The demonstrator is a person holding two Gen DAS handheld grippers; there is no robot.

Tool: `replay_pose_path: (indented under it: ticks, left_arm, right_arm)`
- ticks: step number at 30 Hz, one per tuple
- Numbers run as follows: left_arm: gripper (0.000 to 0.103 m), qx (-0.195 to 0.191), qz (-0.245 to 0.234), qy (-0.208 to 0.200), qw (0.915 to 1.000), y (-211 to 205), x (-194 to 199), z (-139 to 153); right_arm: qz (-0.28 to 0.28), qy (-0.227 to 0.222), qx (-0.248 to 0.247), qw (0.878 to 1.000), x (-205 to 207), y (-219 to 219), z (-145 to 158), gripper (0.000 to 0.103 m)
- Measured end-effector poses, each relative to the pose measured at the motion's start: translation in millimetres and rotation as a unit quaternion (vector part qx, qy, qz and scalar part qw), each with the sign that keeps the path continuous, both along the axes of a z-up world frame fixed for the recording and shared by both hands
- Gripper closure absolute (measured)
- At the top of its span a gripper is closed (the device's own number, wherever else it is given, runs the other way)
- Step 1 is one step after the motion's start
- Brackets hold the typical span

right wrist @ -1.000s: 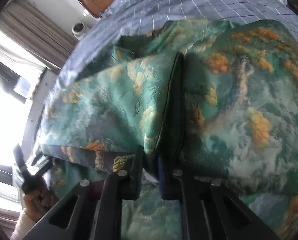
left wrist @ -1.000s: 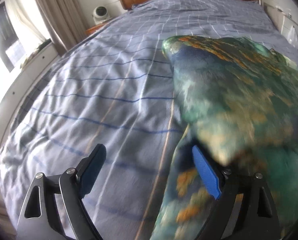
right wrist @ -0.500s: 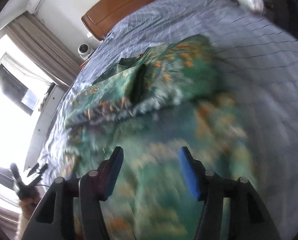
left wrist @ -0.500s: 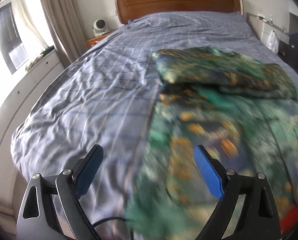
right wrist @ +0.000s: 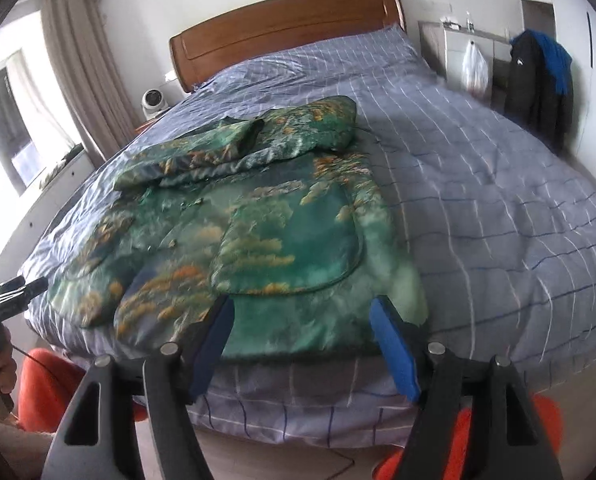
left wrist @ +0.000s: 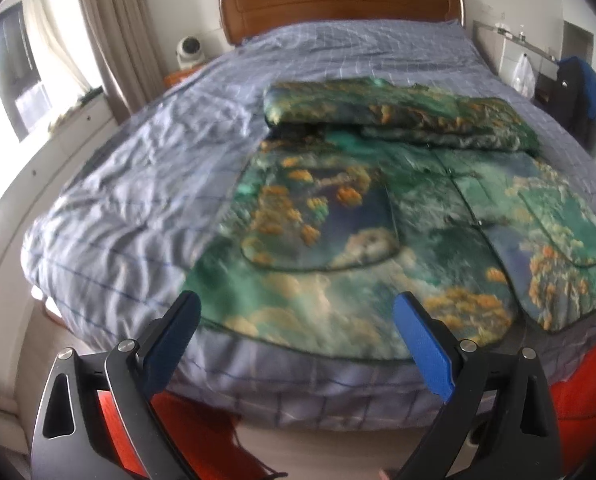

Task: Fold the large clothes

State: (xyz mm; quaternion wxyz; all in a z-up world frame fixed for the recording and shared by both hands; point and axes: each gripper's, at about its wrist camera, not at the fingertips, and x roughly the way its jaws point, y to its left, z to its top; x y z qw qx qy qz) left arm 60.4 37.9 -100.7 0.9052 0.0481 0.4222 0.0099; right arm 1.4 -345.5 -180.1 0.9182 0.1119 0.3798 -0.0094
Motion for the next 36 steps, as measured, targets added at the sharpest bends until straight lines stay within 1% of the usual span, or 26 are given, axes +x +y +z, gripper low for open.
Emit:
replay_pose_path:
  ticks: [2, 5, 7, 8, 13, 20, 25, 27, 29, 30, 31, 33, 34, 35, 36]
  left_arm:
    - [0.005, -0.009, 0.005, 0.008, 0.9999, -0.5, -3.1, -4.1]
    - [0.005, 0.005, 0.013, 0.001, 0.9999, -3.6, -8.5, -4.7]
    - [0.005, 0.023, 0.015, -0.004, 0.9996, -5.8, -11.7, -3.5]
    - [0.005, 0.029, 0.017, -0.006, 0.9994, -6.2, -12.9, -3.0]
    - [0.005, 0.034, 0.020, -0.006, 0.9992, -5.4, -17.9, -1.3]
    - [0.004, 0.049, 0.012, -0.009, 0.9987, -12.7, -29.0, 1.1]
    - [0.002, 0.059, 0.006, -0.007, 0.9982, -17.3, -34.9, 5.2]
    - [0.001, 0.070, 0.008, 0.006, 0.9975, -20.3, -33.7, 4.9]
    - [0.001, 0.077, 0.009, 0.033, 0.9965, -21.3, -30.5, 1.4]
    - [0.001, 0.072, 0.005, 0.044, 0.9964, -20.2, -31.2, -0.4]
    - [0.001, 0.063, 0.000, 0.046, 0.9970, -17.4, -32.8, -0.6]
    - [0.001, 0.024, -0.022, 0.044, 0.9985, -7.2, -35.4, 1.3]
    - [0.002, -0.026, -0.050, 0.045, 0.9974, 2.8, -36.0, 3.2]
    - [0.002, -0.056, -0.063, 0.047, 0.9953, 9.4, -36.2, 4.1]
    - [0.002, -0.109, -0.077, 0.055, 0.9895, 22.3, -34.5, 4.0]
  right_arm:
    - [0.006, -0.007, 0.005, 1.000, -6.2, 9.2, -0.2, 0.033]
    - [0.014, -0.023, -0.001, 1.000, -13.2, 22.5, 2.5, 0.031]
    - [0.014, -0.031, -0.017, 0.999, -18.5, 30.0, 3.5, 0.016]
    - [0.013, -0.031, -0.022, 0.999, -20.4, 33.4, 3.4, 0.015]
    - [0.006, -0.018, -0.038, 0.999, -21.1, 40.4, 2.1, 0.015]
    - [0.012, -0.018, -0.062, 0.998, -25.5, 54.5, 7.7, 0.015]
    - [0.007, -0.016, -0.066, 0.998, -29.8, 55.5, 9.5, 0.015]
    - [-0.003, -0.019, -0.066, 0.998, -33.5, 53.3, 11.4, 0.015]
    - [-0.010, -0.022, -0.066, 0.998, -36.4, 52.0, 13.5, 0.015]
    - [-0.011, -0.020, -0.066, 0.998, -37.7, 51.5, 14.2, 0.015]
    - [-0.010, -0.018, -0.067, 0.998, -38.8, 50.6, 14.5, 0.014]
    - [-0.005, -0.022, -0.055, 0.998, -42.4, 45.3, 15.9, 0.014]
    - [-0.004, -0.029, -0.045, 0.999, -44.1, 41.1, 17.3, 0.014]
    - [-0.008, -0.040, -0.030, 0.999, -46.9, 33.6, 20.4, 0.015]
    - [-0.015, -0.054, -0.019, 0.998, -49.6, 26.4, 24.3, 0.014]
